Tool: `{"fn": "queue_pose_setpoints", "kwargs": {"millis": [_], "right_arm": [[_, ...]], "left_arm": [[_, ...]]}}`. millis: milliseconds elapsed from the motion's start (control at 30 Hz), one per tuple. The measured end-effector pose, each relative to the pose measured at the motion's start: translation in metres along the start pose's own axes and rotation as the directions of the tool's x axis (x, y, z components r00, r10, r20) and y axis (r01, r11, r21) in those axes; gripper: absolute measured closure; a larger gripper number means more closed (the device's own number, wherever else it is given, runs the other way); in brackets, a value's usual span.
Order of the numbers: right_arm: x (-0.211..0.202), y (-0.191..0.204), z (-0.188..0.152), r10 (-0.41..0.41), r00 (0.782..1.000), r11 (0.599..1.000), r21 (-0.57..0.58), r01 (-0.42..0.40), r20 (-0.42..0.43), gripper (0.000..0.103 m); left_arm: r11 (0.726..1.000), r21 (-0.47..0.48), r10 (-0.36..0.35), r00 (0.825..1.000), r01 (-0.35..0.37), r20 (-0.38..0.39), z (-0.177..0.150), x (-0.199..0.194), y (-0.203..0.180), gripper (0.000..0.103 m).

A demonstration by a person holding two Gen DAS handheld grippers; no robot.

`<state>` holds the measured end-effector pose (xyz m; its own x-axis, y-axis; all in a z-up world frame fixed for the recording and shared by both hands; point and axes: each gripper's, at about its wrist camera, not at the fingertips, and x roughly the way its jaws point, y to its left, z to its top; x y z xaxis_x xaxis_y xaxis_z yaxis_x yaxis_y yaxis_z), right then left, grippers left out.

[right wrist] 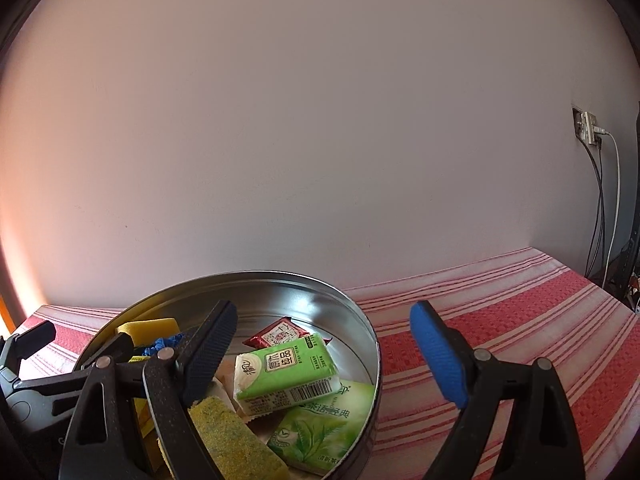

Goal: Organize objects
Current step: 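Withdraw both tools back from the tin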

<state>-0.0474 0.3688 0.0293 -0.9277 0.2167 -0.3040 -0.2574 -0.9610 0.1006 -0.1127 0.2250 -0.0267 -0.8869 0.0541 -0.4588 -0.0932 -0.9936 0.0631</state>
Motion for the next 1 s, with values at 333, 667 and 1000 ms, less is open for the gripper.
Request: {"fn": "queue_pose_setpoints", "kwargs": {"millis": [333,667,1000], "right_arm": [[-0.010,0.013,-0.002,-0.001,0.999,0.998,-0.069,0.004,0.046,0.012],[-0.022,0.016,-0.003,0.033,0.998,0.997,-0.068,-0.029,0.060,0.012],[-0.043,0.018,-0.008,0.021,0.993,0.998,-0.053,-0.015,0.119,0.012]], "left_arm": [[0.998,-0.056,0.002,0.999,0.001,0.044,-0.007,-0.010,0.009,0.000],[1.000,0.003,0.004,0.997,-0.005,0.074,-0.016,-0.032,0.003,0.000],[0.999,0.018,-0.028,0.993,0.026,0.112,-0.028,-0.061,0.004,0.000]]}}
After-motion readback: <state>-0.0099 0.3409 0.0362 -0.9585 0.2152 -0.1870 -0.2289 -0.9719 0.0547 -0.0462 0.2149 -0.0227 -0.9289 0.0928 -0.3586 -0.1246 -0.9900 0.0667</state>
